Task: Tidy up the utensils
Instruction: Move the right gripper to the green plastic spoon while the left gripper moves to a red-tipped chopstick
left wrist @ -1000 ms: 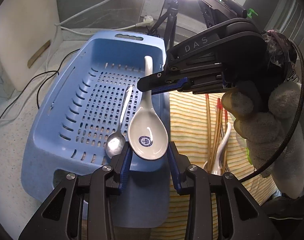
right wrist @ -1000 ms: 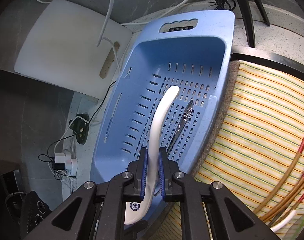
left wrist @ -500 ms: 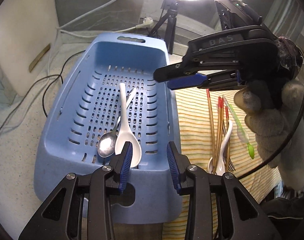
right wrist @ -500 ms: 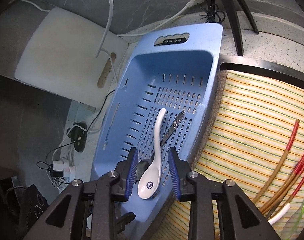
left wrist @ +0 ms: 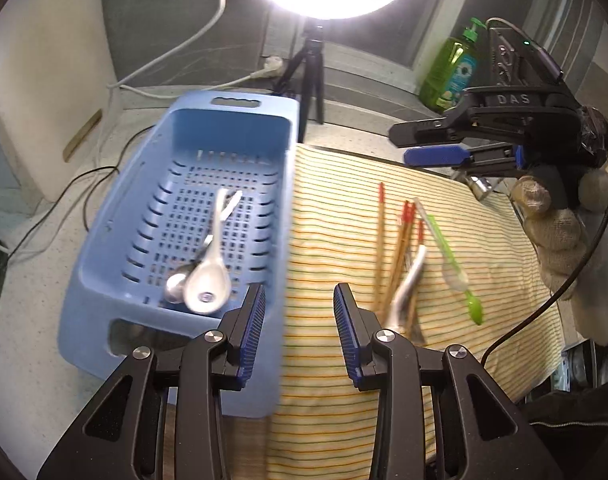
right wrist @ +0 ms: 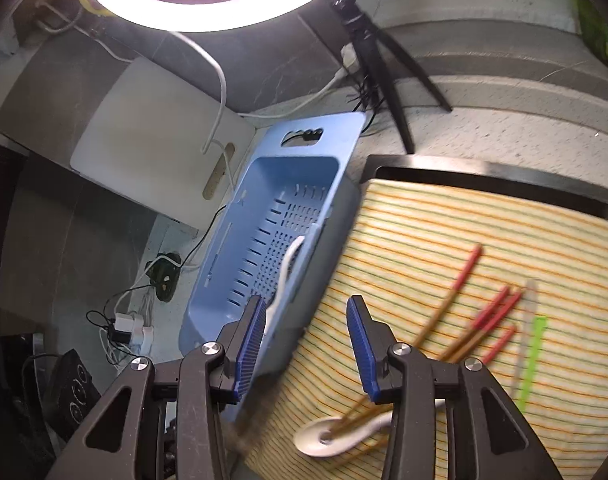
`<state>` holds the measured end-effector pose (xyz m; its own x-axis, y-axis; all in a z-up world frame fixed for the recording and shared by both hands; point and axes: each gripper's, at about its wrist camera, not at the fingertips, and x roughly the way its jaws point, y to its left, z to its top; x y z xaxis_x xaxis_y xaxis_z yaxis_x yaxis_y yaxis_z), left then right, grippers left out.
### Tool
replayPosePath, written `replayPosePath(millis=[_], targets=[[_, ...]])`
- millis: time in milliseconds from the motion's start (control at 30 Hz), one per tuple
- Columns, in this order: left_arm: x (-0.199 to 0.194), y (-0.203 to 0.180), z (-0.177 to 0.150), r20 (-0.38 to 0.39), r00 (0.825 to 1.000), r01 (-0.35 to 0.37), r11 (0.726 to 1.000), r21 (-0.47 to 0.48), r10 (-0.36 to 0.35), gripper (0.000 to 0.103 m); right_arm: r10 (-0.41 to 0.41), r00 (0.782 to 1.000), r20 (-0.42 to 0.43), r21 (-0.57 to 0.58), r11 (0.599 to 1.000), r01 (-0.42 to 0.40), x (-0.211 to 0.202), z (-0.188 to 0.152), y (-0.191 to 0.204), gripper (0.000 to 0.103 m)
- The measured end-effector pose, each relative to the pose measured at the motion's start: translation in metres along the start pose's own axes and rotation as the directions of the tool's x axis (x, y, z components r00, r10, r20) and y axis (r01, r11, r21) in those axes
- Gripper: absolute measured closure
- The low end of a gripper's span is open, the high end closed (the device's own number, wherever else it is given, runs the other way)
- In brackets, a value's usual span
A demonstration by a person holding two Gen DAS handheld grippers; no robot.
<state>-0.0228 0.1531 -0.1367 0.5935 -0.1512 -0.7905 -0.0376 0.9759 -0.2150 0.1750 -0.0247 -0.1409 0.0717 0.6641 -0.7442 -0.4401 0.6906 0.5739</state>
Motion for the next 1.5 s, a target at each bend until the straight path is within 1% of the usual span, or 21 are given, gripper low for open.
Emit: replayPosePath(millis=[100,233,333,400,433,567,667,733,800,867,933,1000,1033,1267,1400,1433,1500], targets=[[0.005,-0.019,-0.002,-0.005,1.0,0.008,1.0,0.016,-0.008,0.069,-0.029,0.998,0.051,-0.033,0.999,0.03,-0.027,-0.01,-0.019,0.065],[0.018,-0.044,-0.006,-0.027,0.999,0.04,0.998,0.038,-0.039,0.069,-0.053,0.992,0.111,-0.002,0.999,0.054,-0.057,-0.024,-0.053,0.065],[0.032,-0.061,-0.008,-0.053,0.997,0.058,0.996,0.064,-0.055,0.069,-0.078,0.989,0.125,0.023,0.997,0.076,-0.071,-0.032,-0.077,0.065],[0.039,-0.071,-0.009,-0.067,0.995,0.076,0.994,0.076,-0.071,0.069,-0.093,0.988,0.121,0.035,0.995,0.09,-0.077,-0.036,-0.09,0.065],[0.044,-0.075,-0.008,-0.074,0.994,0.081,0.993,0.086,-0.075,0.069,-0.116,0.987,0.112,0.044,0.993,0.111,-0.078,-0.039,-0.098,0.065],[0.058,-0.087,-0.002,-0.102,0.991,0.096,0.989,0.114,-0.084,0.069,-0.161,0.985,0.061,0.077,0.985,0.156,-0.071,-0.053,-0.118,0.065],[0.067,-0.09,0.004,-0.121,0.99,0.088,0.986,0.145,-0.071,0.069,-0.173,0.985,0.019,0.104,0.98,0.17,-0.061,-0.065,-0.132,0.065],[0.074,-0.088,0.01,-0.139,0.988,0.092,0.986,0.142,-0.072,0.069,-0.182,0.983,-0.005,0.117,0.976,0.182,-0.053,-0.074,-0.14,0.066],[0.08,-0.085,0.016,-0.155,0.986,0.085,0.986,0.144,-0.062,0.069,-0.197,0.98,-0.021,0.123,0.972,0.198,-0.046,-0.08,-0.144,0.071],[0.085,-0.084,0.024,-0.161,0.987,0.055,0.984,0.171,-0.027,0.07,-0.198,0.979,-0.036,0.137,0.97,0.201,-0.039,-0.084,-0.148,0.079],[0.096,-0.081,0.032,-0.187,0.982,0.029,0.98,0.196,0.008,0.079,-0.195,0.98,-0.048,0.158,0.967,0.2,-0.032,-0.085,-0.152,0.081],[0.108,-0.08,0.038,-0.212,0.976,0.007,0.972,0.234,0.045,0.082,-0.186,0.981,-0.055,0.173,0.966,0.193,-0.026,-0.085,-0.153,0.083],[0.112,-0.079,0.04,-0.222,0.974,0.006,0.968,0.249,0.051,0.084,-0.185,0.981,-0.056,0.176,0.965,0.192,-0.024,-0.085,-0.153,0.084],[0.136,-0.086,0.051,-0.289,0.957,0.057,0.954,0.295,0.033,0.085,-0.179,0.982,-0.06,0.185,0.965,0.187,-0.015,-0.082,-0.149,0.087],[0.15,-0.093,0.049,-0.31,0.947,0.037,0.937,0.347,0.077,0.086,-0.192,0.979,-0.073,0.162,0.966,0.202,-0.008,-0.081,-0.144,0.088],[0.152,-0.094,0.048,-0.314,0.945,0.031,0.934,0.356,0.088,0.091,-0.201,0.977,-0.077,0.156,0.965,0.211,-0.006,-0.081,-0.143,0.089],[0.156,-0.094,0.048,-0.322,0.941,0.023,0.93,0.368,0.104,0.092,-0.214,0.973,-0.085,0.147,0.963,0.225,-0.002,-0.08,-0.142,0.09]])
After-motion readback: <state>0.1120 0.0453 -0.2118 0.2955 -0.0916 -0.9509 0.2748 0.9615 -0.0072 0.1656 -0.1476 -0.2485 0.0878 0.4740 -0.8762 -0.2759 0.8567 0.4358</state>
